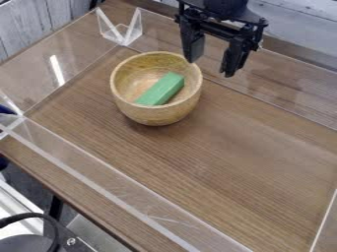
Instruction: Remove the green block from inside the brown bowl and put it on the table
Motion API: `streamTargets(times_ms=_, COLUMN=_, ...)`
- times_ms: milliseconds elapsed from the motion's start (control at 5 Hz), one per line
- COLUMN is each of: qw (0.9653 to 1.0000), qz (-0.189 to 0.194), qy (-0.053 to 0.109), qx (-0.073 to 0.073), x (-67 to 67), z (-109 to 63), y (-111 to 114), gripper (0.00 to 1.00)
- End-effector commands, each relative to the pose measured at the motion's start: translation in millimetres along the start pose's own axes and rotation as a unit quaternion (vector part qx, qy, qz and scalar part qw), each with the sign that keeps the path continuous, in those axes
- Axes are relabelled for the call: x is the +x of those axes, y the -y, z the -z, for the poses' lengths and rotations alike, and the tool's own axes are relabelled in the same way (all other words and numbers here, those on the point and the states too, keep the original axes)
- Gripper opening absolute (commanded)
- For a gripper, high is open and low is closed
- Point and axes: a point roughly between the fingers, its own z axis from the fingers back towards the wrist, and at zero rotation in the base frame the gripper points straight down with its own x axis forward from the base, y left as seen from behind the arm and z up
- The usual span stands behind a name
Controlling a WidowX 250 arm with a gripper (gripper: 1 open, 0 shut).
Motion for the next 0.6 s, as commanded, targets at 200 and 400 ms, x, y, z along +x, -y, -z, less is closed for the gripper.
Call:
streamTargets(times_ms=200, qw=0.9996, qz=-0.021, qy=-0.016, qx=0.013, x=-10.8, z=18.2, y=-24, gripper=1.0)
streamTargets(times_ms=400, qw=0.9989, qz=-0.04, qy=-0.019, qx=0.019, x=-16.4, z=28.8, y=-42, gripper=1.0)
